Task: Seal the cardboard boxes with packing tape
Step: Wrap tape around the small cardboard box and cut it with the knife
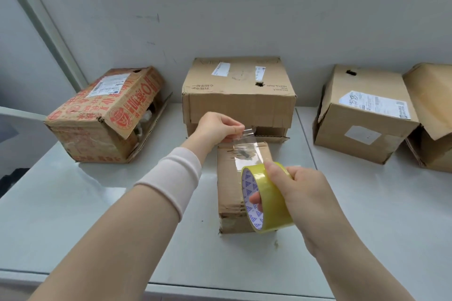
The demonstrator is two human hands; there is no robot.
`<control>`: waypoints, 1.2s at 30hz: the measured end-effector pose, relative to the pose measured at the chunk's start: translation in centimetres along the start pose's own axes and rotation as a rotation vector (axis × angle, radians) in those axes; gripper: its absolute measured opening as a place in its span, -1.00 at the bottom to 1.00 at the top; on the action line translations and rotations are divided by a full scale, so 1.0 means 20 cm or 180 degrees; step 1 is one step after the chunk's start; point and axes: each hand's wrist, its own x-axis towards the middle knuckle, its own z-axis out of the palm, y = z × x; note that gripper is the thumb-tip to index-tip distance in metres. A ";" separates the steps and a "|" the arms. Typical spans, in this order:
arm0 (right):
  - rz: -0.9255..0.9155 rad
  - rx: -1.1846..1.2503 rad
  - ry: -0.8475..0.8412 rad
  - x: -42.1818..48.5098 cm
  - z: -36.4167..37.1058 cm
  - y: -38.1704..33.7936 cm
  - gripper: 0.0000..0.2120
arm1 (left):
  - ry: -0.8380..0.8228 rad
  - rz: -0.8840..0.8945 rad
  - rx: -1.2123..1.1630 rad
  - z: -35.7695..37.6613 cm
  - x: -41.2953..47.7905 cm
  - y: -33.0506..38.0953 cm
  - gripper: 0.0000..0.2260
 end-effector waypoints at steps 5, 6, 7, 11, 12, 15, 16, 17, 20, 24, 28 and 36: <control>0.0055 0.0001 -0.0009 0.02 0.03 0.00 -0.68 | -0.0049 -0.0118 0.0366 0.02 0.02 -0.05 -0.95; 0.0046 0.0002 0.0003 0.02 0.03 0.01 -0.68 | -0.0073 -0.0161 0.0468 0.02 0.02 -0.05 -0.92; 0.0035 -0.0007 0.0017 0.02 0.04 0.01 -0.68 | -0.0078 -0.0188 0.0552 0.02 0.02 -0.05 -0.89; -0.0009 -0.0001 0.0071 0.02 0.06 0.03 -0.70 | -0.0115 -0.0300 0.0720 0.03 0.03 -0.09 -0.88; -0.0030 0.0014 0.0095 0.01 0.06 0.03 -0.71 | -0.0151 -0.0377 0.0776 0.03 0.04 -0.09 -0.89; -0.0106 0.0100 0.0184 0.00 0.08 0.05 -0.74 | -0.0351 -0.0638 0.0977 0.01 0.06 -0.09 -0.86; -0.0125 0.0116 0.0212 0.00 0.09 0.05 -0.74 | -0.0414 -0.0703 0.1080 0.00 0.07 -0.09 -0.82; -0.0132 0.0143 0.0236 -0.01 0.09 0.05 -0.75 | -0.0461 -0.0754 0.1200 0.00 0.07 -0.08 -0.77; -0.0144 0.0227 0.0262 -0.01 0.10 0.06 -0.74 | -0.0524 -0.0879 0.1464 -0.01 0.10 -0.08 -0.61; -0.0203 0.0236 0.0307 -0.01 0.11 0.06 -0.74 | -0.0573 -0.0939 0.1494 -0.02 0.12 -0.09 -0.57; -0.0265 0.0204 0.0315 -0.01 0.11 0.07 -0.75 | -0.0284 -0.0154 0.1579 0.01 0.06 -0.07 -0.73; -0.0445 0.0341 0.0067 0.00 0.10 0.09 -0.67 | -0.0346 0.0429 0.1266 0.04 -0.06 -0.13 -0.75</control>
